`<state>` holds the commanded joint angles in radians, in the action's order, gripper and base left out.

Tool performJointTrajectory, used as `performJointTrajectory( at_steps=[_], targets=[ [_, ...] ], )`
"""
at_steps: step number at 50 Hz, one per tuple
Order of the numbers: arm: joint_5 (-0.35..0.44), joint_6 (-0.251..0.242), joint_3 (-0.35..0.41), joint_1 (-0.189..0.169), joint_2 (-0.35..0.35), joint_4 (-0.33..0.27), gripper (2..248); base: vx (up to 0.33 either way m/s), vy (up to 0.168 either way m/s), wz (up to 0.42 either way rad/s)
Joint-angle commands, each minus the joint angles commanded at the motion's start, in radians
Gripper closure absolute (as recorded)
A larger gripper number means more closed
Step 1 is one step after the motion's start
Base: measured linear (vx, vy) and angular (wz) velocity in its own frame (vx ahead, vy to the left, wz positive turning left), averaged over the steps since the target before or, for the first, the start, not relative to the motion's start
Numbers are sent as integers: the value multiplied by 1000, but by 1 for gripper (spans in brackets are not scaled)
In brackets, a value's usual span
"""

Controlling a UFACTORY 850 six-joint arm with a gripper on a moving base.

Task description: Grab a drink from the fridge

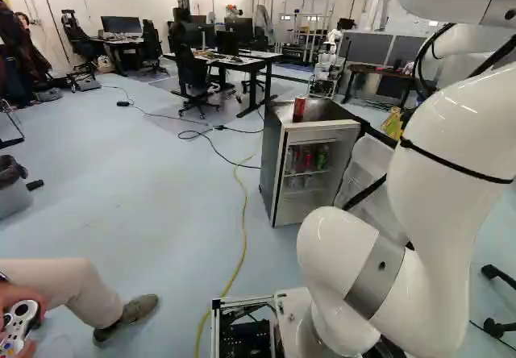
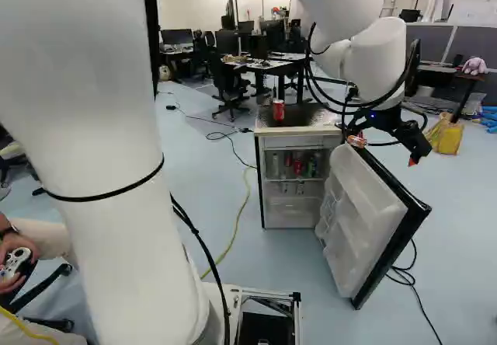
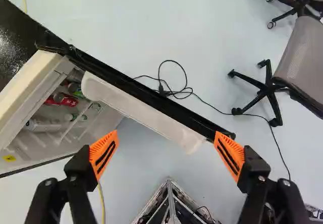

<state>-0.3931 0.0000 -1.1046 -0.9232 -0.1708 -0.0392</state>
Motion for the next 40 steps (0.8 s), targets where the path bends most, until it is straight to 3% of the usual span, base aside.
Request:
performJointTrajectory(
  at_steps=[40],
  targets=[
    [-94,0,-179,-73,-153,57,3,0,0,0]
  ],
)
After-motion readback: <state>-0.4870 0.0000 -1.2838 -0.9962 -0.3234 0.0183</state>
